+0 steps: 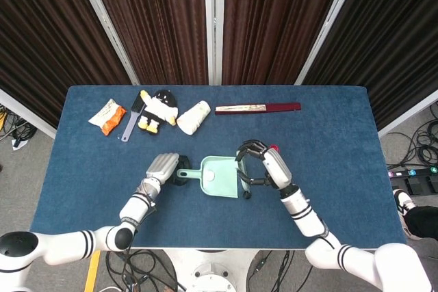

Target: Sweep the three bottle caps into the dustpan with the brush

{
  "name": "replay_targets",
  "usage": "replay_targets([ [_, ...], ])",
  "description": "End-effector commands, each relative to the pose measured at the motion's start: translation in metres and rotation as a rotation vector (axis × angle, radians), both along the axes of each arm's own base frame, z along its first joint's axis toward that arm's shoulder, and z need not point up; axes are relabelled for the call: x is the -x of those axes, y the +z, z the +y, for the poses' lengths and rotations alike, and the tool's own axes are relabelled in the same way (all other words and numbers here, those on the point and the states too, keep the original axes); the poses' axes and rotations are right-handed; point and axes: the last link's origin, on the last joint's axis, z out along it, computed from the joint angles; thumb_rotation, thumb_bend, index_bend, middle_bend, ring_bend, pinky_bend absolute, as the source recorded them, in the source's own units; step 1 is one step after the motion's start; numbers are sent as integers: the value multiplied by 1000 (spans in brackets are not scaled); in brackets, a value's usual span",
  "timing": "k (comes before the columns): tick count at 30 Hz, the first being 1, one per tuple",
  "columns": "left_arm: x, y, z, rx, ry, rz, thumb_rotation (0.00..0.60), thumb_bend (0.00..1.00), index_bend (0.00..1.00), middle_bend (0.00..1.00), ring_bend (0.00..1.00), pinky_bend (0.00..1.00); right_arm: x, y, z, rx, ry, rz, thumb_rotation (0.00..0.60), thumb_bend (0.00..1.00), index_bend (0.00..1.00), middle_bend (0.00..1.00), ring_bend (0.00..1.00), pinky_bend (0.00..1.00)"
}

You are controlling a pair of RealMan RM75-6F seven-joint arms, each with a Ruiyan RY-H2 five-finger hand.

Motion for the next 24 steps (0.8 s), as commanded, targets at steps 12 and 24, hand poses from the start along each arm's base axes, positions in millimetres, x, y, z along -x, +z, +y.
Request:
replay_targets([
  [12, -6, -2, -9, 55, -59, -20, 600, 402, 636, 596, 494, 469, 29, 2, 39, -17, -70, 90, 600, 442, 739, 609, 307, 238],
  [24, -5, -8, -11, 41, -21, -28, 600, 402, 637, 596, 494, 469, 14, -38, 19, 13, -44, 86, 600, 444, 740, 608, 308, 238],
])
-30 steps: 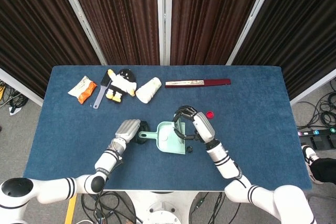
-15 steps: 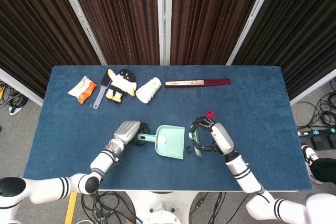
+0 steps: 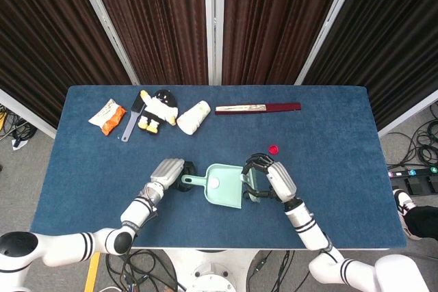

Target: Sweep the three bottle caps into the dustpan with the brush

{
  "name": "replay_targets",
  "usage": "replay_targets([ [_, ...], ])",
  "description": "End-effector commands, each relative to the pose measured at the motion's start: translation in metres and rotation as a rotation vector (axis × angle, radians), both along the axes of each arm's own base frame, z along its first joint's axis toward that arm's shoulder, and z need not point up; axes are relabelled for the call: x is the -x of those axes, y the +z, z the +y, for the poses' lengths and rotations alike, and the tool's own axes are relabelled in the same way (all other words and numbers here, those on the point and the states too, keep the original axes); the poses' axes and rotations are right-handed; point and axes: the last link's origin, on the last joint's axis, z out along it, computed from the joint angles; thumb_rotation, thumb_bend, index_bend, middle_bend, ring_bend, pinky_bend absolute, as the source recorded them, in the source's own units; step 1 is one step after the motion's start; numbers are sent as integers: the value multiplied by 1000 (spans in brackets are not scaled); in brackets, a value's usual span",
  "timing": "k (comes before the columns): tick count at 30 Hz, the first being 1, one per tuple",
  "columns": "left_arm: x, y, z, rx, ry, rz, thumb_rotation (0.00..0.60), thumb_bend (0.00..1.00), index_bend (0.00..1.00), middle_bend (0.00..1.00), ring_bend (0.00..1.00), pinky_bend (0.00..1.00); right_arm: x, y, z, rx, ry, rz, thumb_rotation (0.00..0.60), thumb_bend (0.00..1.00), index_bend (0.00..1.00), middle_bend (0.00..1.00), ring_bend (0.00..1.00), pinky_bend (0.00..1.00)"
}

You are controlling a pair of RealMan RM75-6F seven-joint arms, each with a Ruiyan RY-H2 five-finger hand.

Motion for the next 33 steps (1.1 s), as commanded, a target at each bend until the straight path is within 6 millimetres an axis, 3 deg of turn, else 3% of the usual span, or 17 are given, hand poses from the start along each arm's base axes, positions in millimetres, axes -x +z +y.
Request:
replay_targets([
  [1, 1, -1, 0, -3, 10, 2, 600, 402, 637, 596, 494, 469, -13, -15, -7, -13, 9, -34, 600, 444, 740, 608, 308, 238],
  [10, 2, -2, 0, -17, 35, 3, 600, 401, 636, 596, 494, 469, -44, -33, -17, -54, 16, -141, 600, 444, 741, 608, 308, 238],
  [14, 0, -3, 1, -31, 38, 7, 600, 400, 636, 596, 494, 469, -51, -28, -22, -49, 27, -173, 600, 444, 740, 608, 308, 238],
  [18, -1, -2, 8, -70, 58, 13, 600, 400, 636, 596, 494, 469, -42, -5, -36, -30, 19, -180, 600, 445, 744, 609, 308, 238],
  [25, -7, -4, 17, -109, 94, 10, 600, 398, 636, 596, 494, 472, -11, 54, -75, 58, -49, -101, 600, 449, 760, 617, 326, 238],
  [33, -11, -8, 24, -130, 119, 26, 600, 397, 636, 596, 495, 474, 25, 90, -111, 60, -124, 35, 600, 459, 764, 618, 325, 238],
])
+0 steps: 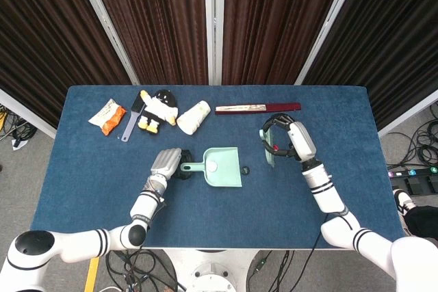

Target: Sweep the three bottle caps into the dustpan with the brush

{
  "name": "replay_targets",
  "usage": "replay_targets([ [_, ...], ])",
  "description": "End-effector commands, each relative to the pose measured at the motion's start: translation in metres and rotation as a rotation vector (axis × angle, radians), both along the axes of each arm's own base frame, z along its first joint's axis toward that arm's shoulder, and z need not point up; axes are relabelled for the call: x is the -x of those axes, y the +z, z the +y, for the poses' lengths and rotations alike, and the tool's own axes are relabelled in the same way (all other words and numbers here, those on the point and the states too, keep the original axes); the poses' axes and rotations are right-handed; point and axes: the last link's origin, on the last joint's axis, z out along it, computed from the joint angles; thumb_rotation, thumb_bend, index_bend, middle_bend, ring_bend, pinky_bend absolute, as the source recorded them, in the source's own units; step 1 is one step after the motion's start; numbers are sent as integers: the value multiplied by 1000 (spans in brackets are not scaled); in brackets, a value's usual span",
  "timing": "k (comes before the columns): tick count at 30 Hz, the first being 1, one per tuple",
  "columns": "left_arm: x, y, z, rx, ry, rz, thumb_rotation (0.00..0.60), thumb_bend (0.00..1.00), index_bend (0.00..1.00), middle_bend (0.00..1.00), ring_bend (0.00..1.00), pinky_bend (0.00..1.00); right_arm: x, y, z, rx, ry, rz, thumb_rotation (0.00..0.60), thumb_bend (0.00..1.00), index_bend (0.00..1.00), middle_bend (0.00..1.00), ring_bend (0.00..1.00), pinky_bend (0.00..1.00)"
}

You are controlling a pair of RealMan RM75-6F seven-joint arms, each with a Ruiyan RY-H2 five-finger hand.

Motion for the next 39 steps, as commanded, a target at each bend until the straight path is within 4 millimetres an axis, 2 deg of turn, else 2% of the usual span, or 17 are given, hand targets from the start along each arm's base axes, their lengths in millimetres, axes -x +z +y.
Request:
replay_targets([
  [1, -1, -2, 1, -6, 8, 5, 600, 397, 636, 596, 495, 473, 16, 15, -20, -12, -44, 58, 600, 461, 766, 618, 325, 238],
  [5, -1, -4, 1, -5, 23, 4, 600, 397, 636, 596, 494, 474, 25, 16, -32, -40, -64, 102, 600, 464, 769, 619, 325, 238],
  [11, -3, -5, 3, -16, 43, -4, 600, 397, 636, 597, 495, 477, 29, 2, -41, -103, -72, 142, 600, 469, 774, 620, 325, 238],
  [19, -5, -6, 3, -16, 53, -11, 600, 397, 636, 599, 495, 480, 27, -26, -37, -206, -65, 118, 600, 473, 776, 620, 326, 238],
  [24, -5, -6, 1, -4, 52, -12, 600, 397, 637, 599, 496, 480, 28, -33, -37, -235, -81, 58, 600, 482, 785, 624, 325, 238],
  [30, -6, -8, -1, 7, 48, -21, 600, 397, 636, 600, 496, 480, 17, -44, -26, -276, -14, 3, 600, 510, 785, 624, 326, 238],
  [39, -5, -8, -5, 14, 40, -23, 600, 397, 636, 600, 495, 480, -11, -64, -5, -286, 105, -50, 600, 512, 789, 629, 326, 238],
])
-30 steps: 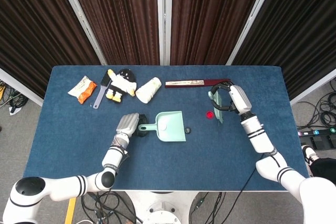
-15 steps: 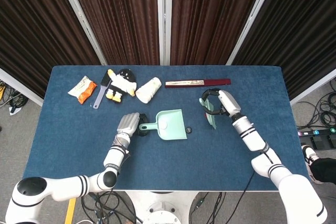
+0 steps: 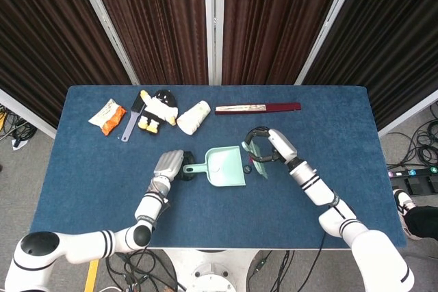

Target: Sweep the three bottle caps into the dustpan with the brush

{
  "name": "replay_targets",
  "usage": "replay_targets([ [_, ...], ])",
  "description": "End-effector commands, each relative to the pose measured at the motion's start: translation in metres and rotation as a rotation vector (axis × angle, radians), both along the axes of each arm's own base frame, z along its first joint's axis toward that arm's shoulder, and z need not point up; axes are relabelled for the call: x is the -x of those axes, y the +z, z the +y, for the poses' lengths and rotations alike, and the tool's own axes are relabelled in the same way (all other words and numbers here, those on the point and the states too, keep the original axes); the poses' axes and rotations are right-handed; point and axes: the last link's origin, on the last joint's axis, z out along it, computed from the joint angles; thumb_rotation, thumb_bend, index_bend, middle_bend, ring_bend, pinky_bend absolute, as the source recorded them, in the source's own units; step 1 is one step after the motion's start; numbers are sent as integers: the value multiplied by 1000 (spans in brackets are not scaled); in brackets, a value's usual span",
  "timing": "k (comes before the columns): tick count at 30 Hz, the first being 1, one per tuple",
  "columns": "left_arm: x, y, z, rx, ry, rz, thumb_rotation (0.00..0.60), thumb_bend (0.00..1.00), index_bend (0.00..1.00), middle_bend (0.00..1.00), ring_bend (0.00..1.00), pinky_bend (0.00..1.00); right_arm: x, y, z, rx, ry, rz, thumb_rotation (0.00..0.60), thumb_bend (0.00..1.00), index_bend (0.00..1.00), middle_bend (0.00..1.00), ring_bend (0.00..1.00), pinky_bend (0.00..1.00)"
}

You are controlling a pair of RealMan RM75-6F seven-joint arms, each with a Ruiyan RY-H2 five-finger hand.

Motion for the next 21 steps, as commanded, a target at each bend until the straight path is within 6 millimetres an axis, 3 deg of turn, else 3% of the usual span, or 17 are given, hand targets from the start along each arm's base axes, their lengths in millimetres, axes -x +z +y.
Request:
replay_targets([
  [1, 0, -1, -1, 1, -3, 0, 600, 397, 636, 600, 495, 480, -12, -10, 7, 2, 28, -18, 600, 512, 790, 629, 326, 238],
  [15, -2, -6, -10, -41, -119, 115, 600, 397, 637, 601, 495, 480, -54, -45, 24, 12, 87, -88, 600, 517, 799, 634, 335, 238],
  [21, -2, -3, -9, -45, -128, 128, 600, 397, 637, 603, 495, 480, -57, -34, 25, 44, 109, -134, 600, 518, 801, 635, 335, 238],
])
